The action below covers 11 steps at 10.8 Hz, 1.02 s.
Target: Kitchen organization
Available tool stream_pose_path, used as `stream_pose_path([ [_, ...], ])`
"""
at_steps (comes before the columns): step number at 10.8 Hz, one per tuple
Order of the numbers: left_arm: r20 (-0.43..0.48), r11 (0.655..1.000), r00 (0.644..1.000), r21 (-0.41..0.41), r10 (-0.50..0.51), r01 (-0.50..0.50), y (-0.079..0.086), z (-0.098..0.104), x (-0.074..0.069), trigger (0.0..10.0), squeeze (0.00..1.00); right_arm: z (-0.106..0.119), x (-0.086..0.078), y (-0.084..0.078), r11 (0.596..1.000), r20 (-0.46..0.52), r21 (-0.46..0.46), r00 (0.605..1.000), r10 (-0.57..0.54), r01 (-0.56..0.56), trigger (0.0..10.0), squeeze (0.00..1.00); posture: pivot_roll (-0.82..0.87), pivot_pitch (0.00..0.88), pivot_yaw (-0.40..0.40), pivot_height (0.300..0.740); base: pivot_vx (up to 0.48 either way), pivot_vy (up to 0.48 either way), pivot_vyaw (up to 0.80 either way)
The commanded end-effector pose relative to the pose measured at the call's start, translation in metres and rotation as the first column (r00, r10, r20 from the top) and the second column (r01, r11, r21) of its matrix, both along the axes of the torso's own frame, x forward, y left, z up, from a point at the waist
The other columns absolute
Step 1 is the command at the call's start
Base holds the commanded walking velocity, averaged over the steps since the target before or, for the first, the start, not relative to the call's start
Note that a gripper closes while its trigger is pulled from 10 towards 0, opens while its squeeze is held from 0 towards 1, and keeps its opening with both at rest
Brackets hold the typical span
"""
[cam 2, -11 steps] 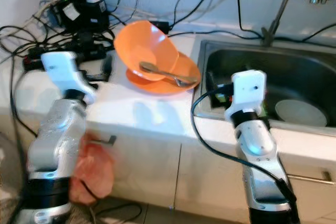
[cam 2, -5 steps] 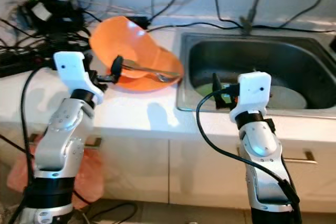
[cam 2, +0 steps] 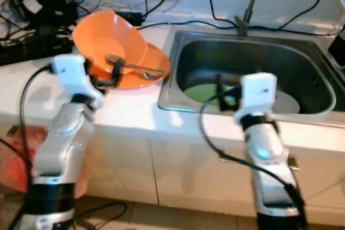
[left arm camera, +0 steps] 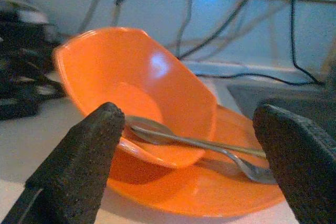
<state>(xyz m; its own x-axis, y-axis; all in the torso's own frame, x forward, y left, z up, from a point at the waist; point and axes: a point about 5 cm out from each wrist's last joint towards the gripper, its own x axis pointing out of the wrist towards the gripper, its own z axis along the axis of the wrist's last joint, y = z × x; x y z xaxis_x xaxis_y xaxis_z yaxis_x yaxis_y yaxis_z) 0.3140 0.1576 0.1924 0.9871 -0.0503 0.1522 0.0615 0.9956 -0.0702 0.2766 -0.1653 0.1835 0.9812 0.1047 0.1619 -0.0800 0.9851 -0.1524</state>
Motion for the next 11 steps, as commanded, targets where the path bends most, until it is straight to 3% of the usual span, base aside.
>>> stream_pose_path([
  [1, 0.005, 1.0, 1.0, -0.009, -0.02, 0.02, -0.006, 0.002, 0.001, 10.0, 0.0, 0.002, 0.0, -0.004, 1.0, 0.004, -0.01, 1.0, -0.012, 0.012, 10.0, 0.0, 0.08, 0.0, 0.021, 0.74, 0.0, -0.42, 0.0],
  [4, 0.01, 1.0, 1.0, -0.021, -0.008, 0.008, -0.006, 0.004, 0.003, 10.0, 0.0, 0.002, 0.0, -0.004, 1.0, 0.006, -0.01, 1.0, -0.01, 0.01, 10.0, 0.0, 0.08, 0.0, 0.019, 0.74, 0.0, 0.0, 0.0],
  [6, 0.046, 1.0, 0.999, 0.008, -0.009, 0.009, -0.009, 0.017, 0.006, 10.0, 0.0, 0.004, 0.001, -0.004, 1.0, 0.012, -0.005, 1.0, -0.009, 0.01, 10.0, 0.0, 0.08, 0.0, 0.02, 0.74, 0.0, 0.0, 0.0],
  [11, 0.083, 0.999, 0.995, 0.007, 0.054, -0.054, 0.003, 0.034, 0.01, 10.0, 0.0, 0.006, 0.001, -0.003, 1.0, 0.022, 0.005, 1.0, -0.015, 0.015, 10.0, 0.0, 0.08, 0.0, 0.026, 0.74, 0.0, 0.0, 0.0],
])
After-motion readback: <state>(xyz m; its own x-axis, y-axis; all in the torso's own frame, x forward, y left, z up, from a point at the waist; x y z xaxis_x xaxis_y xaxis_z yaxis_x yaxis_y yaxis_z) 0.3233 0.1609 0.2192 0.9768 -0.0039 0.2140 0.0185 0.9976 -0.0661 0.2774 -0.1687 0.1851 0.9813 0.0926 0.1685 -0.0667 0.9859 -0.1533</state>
